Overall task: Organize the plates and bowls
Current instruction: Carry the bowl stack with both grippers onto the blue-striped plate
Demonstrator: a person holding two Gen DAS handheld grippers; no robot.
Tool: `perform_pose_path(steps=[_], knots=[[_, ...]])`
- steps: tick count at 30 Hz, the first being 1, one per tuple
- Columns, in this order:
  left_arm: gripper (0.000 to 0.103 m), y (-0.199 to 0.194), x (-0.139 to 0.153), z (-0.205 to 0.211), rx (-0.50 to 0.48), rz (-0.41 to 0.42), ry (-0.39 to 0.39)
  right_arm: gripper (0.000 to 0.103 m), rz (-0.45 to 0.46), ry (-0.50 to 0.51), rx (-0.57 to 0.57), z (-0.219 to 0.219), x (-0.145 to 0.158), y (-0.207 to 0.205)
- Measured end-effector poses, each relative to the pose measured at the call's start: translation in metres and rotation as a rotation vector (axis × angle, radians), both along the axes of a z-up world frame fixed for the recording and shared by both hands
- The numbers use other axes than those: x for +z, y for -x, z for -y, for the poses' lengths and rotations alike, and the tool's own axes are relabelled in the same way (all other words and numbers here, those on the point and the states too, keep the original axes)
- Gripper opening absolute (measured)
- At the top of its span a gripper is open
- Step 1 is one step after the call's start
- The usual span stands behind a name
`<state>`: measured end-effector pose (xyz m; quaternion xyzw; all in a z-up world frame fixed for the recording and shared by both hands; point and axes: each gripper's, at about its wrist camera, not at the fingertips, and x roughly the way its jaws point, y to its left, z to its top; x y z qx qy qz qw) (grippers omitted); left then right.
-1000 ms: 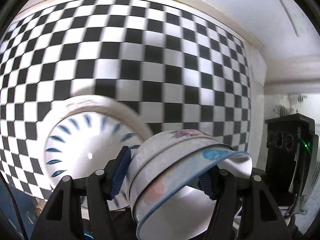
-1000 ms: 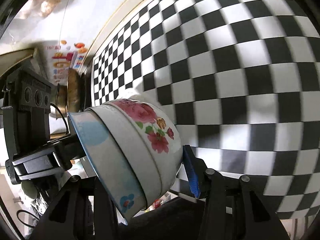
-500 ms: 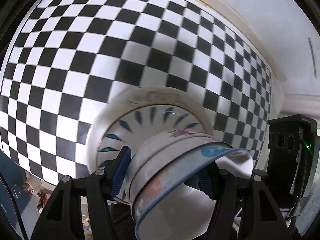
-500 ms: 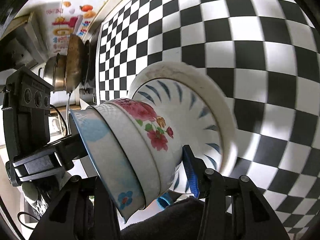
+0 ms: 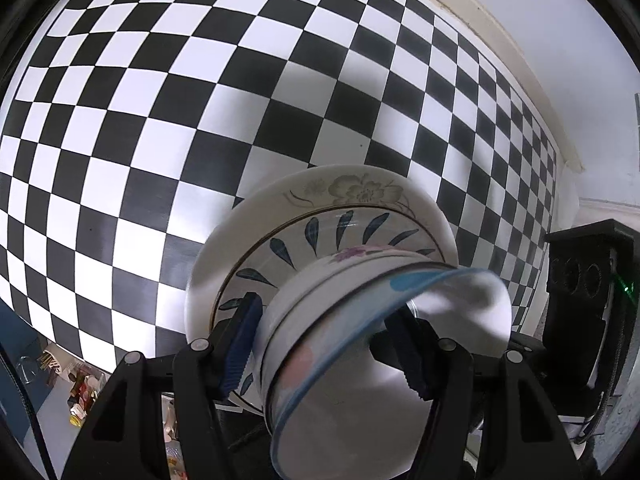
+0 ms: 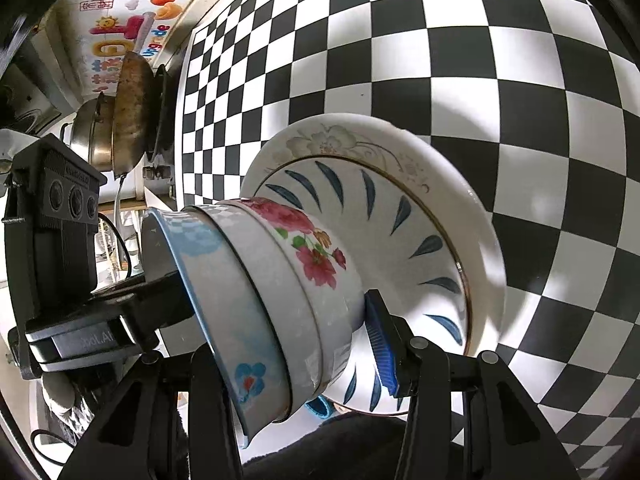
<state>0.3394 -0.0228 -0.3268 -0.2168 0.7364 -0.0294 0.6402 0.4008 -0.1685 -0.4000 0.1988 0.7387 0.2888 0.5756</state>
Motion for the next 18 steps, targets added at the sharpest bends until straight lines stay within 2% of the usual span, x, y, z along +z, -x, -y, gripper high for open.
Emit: perform_pose_path(steps=[12, 18], knots=[[0.061, 0.0028, -0.0031, 0.0012, 0.001, 0.002, 0.0, 0.048, 0.017, 0.032, 0.009, 0.0068, -0.0013, -0.0002], [0.061, 0.0038, 0.0046, 0.0025, -0.015, 0.037, -0.037, 0.047, 0.05, 0.06, 0.03, 0.006, 0.0058, 0.0019]])
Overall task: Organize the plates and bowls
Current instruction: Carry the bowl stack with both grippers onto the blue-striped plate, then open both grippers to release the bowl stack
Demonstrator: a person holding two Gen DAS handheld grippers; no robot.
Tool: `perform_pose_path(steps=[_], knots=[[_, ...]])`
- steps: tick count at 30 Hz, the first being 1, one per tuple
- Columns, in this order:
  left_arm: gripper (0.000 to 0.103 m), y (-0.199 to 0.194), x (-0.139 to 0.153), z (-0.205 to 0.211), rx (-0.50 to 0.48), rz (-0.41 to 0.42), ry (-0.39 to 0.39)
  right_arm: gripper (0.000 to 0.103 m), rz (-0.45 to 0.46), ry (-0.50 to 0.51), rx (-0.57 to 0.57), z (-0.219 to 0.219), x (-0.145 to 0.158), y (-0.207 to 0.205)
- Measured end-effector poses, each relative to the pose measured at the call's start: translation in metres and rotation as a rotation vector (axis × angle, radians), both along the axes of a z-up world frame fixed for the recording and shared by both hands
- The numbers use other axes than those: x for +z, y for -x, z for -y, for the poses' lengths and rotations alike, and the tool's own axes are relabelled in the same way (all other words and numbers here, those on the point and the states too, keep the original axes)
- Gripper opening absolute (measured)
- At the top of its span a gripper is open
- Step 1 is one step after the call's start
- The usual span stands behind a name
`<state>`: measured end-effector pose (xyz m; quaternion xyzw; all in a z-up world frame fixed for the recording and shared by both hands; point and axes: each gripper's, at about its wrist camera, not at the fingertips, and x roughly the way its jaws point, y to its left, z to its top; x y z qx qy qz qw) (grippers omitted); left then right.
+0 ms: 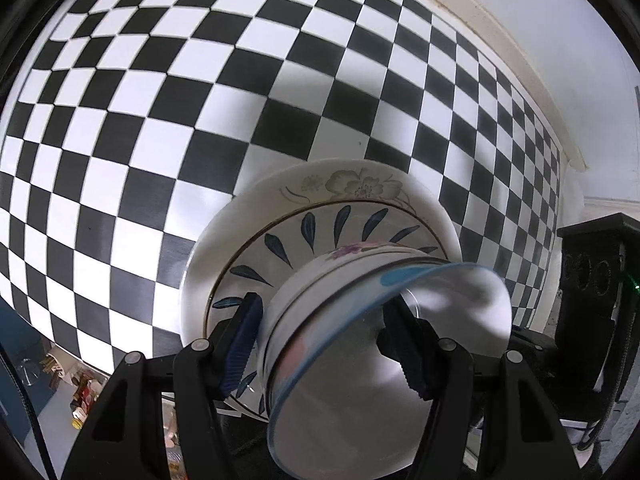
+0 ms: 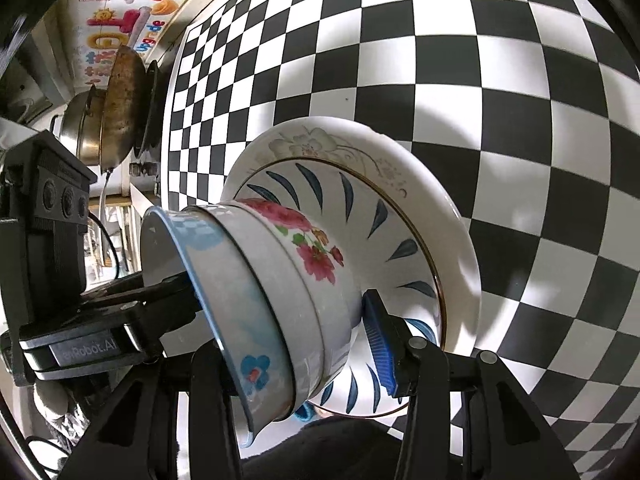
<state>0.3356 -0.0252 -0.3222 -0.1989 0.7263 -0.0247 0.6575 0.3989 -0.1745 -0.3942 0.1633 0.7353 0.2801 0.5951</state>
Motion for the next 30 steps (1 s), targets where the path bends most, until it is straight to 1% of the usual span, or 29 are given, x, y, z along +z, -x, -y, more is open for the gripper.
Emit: perform_pose_path(steps=[4, 8, 10, 12, 13, 14, 15, 16, 18, 20, 24, 30], knots=[[0.061, 0.004, 0.019, -0.002, -0.002, 0.057, -0.063, 0.047, 0.07, 0.024, 0.008, 0.002, 0.018, 0.002], [0.061, 0.016, 0.055, -0.003, -0.02, 0.166, -0.165, 0.047, 0.201, 0.088, 0.023, 0.007, 0.054, 0.01], [0.061, 0.026, 0.074, -0.004, -0.019, 0.219, -0.199, 0.048, 0.266, 0.126, 0.036, 0.008, 0.072, 0.018], [0.061, 0.037, 0.09, -0.007, -0.01, 0.266, -0.222, 0.059, 0.325, 0.16, 0.041, 0.009, 0.09, 0.03], [0.061, 0.043, 0.097, -0.009, -0.006, 0.282, -0.23, 0.062, 0.354, 0.178, 0.041, 0.009, 0.098, 0.036], [0.061, 0.048, 0.103, -0.01, -0.004, 0.301, -0.233, 0.07, 0.381, 0.193, 0.038, 0.009, 0.107, 0.043], [0.064, 0.054, 0.109, -0.011, -0.008, 0.32, -0.244, 0.074, 0.399, 0.206, 0.033, 0.01, 0.114, 0.048], [0.067, 0.059, 0.114, -0.01, -0.014, 0.335, -0.258, 0.081, 0.419, 0.218, 0.024, 0.011, 0.122, 0.054], [0.079, 0.071, 0.125, -0.011, -0.024, 0.375, -0.28, 0.085, 0.45, 0.233, 0.0, 0.012, 0.135, 0.066], [0.086, 0.081, 0.134, -0.013, -0.037, 0.414, -0.303, 0.087, 0.487, 0.256, -0.023, 0.011, 0.148, 0.078], [0.086, 0.097, 0.151, -0.018, -0.059, 0.48, -0.33, 0.09, 0.573, 0.309, -0.08, 0.006, 0.172, 0.103], [0.086, 0.126, 0.178, -0.026, -0.087, 0.551, -0.321, 0.091, 0.652, 0.349, -0.178, -0.002, 0.203, 0.144]])
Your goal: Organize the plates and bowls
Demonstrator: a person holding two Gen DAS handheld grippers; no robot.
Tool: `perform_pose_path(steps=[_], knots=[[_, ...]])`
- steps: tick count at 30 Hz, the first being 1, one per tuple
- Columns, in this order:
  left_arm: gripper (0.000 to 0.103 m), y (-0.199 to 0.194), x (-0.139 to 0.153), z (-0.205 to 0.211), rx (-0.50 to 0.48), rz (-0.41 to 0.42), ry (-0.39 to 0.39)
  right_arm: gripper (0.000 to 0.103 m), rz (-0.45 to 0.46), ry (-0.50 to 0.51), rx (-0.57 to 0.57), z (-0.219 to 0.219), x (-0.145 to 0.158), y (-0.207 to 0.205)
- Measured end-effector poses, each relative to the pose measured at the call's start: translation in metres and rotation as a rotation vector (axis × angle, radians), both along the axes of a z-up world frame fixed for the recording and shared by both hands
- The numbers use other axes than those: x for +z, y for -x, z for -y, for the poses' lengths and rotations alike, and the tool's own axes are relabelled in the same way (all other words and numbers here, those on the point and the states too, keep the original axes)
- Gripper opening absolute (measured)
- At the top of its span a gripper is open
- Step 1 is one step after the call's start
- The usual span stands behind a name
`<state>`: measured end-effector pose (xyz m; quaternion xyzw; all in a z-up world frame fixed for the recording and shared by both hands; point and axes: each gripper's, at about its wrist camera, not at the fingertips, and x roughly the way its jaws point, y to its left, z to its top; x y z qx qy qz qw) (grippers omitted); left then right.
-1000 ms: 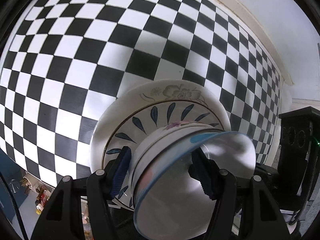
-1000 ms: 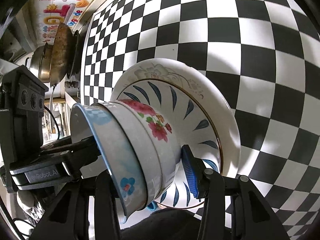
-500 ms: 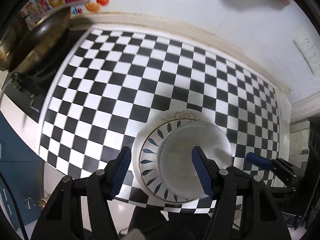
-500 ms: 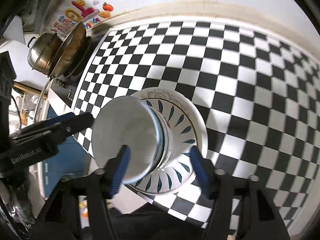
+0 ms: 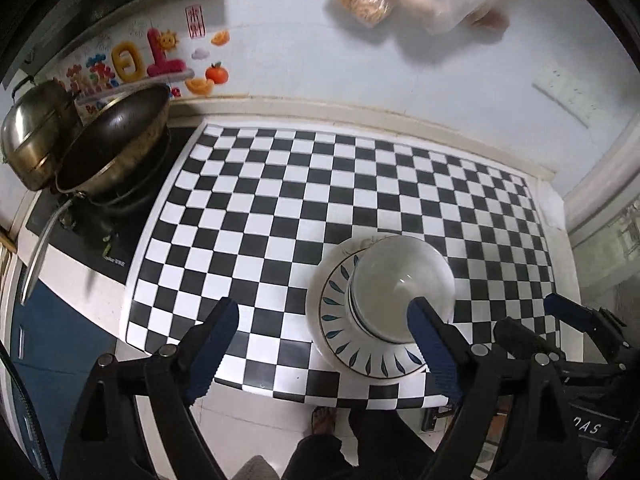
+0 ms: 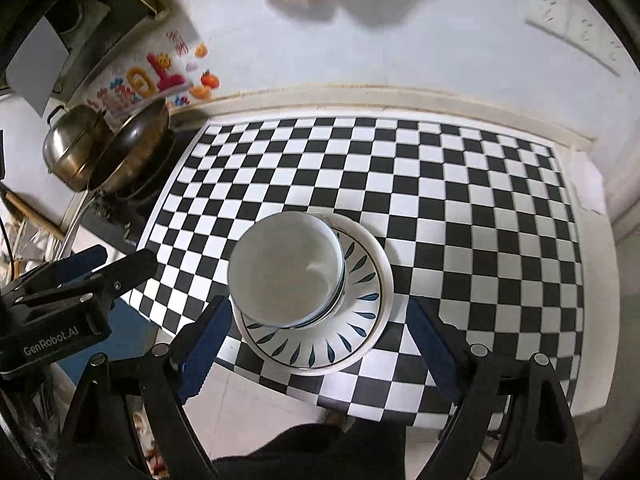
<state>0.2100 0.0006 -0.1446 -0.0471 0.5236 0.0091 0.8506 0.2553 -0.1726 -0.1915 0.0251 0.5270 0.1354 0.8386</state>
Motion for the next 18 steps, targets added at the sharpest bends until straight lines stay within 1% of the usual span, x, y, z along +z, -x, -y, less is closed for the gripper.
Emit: perform_pose_path(steps=[3, 8, 11, 14, 18], knots=[[0.086, 0.019, 0.019, -0.001, -0.012, 0.049, -0.022, 0.092, 0.046, 0.007, -0.039, 0.0, 0.017, 0.02], [0.086, 0.062, 0.057, -0.001, -0.023, 0.122, -0.021, 0.092, 0.124, 0.012, -0.075, 0.001, 0.057, 0.069], [0.086, 0.087, 0.074, 0.001, -0.027, 0.159, -0.022, 0.092, 0.185, 0.022, -0.076, -0.002, 0.085, 0.104], [0.086, 0.117, 0.087, 0.003, -0.017, 0.182, -0.002, 0.093, 0.248, 0.029, -0.078, -0.002, 0.108, 0.141], [0.086, 0.155, 0.103, 0.008, -0.009, 0.212, -0.025, 0.094, 0.305, 0.036, -0.086, 0.004, 0.132, 0.188]])
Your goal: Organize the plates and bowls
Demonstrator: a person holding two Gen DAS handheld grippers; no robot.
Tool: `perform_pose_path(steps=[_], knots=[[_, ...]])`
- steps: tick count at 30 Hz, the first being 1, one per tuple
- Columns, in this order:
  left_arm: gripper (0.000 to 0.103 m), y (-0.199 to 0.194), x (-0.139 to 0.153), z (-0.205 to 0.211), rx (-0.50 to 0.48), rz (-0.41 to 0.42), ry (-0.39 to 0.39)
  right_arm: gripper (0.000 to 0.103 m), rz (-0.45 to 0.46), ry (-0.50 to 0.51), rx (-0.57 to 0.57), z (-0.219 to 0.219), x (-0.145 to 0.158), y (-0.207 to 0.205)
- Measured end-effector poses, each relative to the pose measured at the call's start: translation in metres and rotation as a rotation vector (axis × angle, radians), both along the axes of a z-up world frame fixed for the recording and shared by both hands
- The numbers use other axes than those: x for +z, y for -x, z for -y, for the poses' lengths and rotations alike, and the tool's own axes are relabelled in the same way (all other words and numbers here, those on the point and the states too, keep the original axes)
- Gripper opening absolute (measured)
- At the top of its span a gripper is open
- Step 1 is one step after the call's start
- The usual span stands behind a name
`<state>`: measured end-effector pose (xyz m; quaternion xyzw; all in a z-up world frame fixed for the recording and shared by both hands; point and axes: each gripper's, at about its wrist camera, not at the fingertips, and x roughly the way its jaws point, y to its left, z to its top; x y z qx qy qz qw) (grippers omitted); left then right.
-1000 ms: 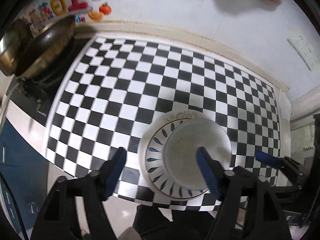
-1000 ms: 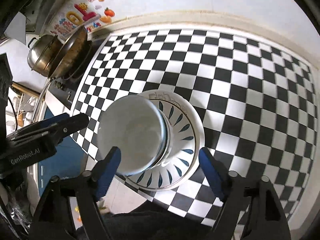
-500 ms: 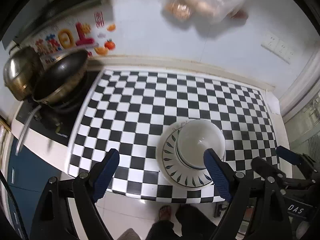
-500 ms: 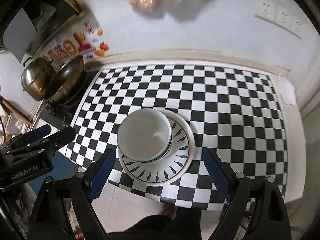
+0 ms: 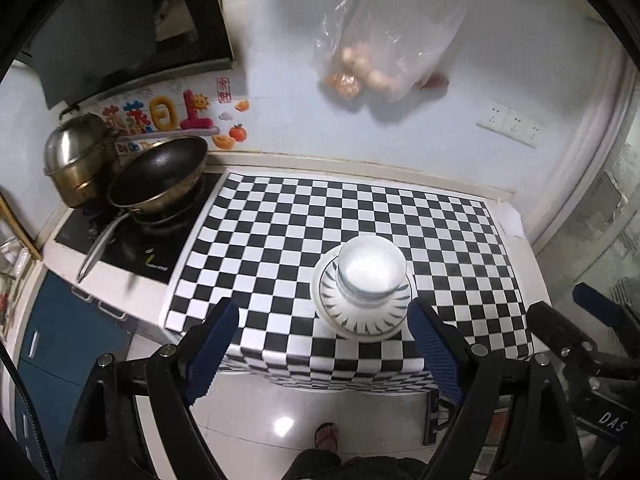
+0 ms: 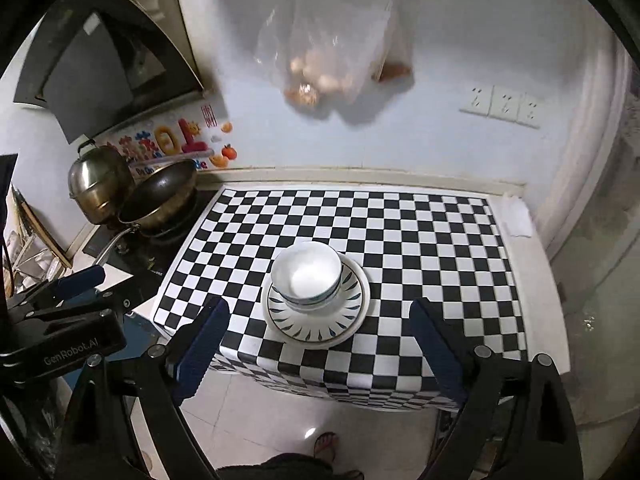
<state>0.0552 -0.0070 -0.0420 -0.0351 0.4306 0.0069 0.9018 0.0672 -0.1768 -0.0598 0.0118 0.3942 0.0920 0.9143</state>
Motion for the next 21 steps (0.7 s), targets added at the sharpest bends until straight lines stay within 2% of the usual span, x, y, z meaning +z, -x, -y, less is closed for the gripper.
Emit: perform_pose_path(steps=[6, 12, 21], knots=[[0.086, 0.062, 0.021, 0.006, 0.012, 0.026, -0.01, 0.094, 0.032, -0.012, 0.017, 0.008, 0.021, 0.065], [0.086, 0.106, 0.036, 0.015, 0.0, 0.059, -0.027, 0.095, 0.072, 0.012, 0.035, 0.012, 0.035, 0.121], [0.086, 0.132, 0.046, 0.019, 0.01, 0.114, -0.048, 0.096, 0.132, 0.015, 0.002, 0.021, 0.053, 0.16]])
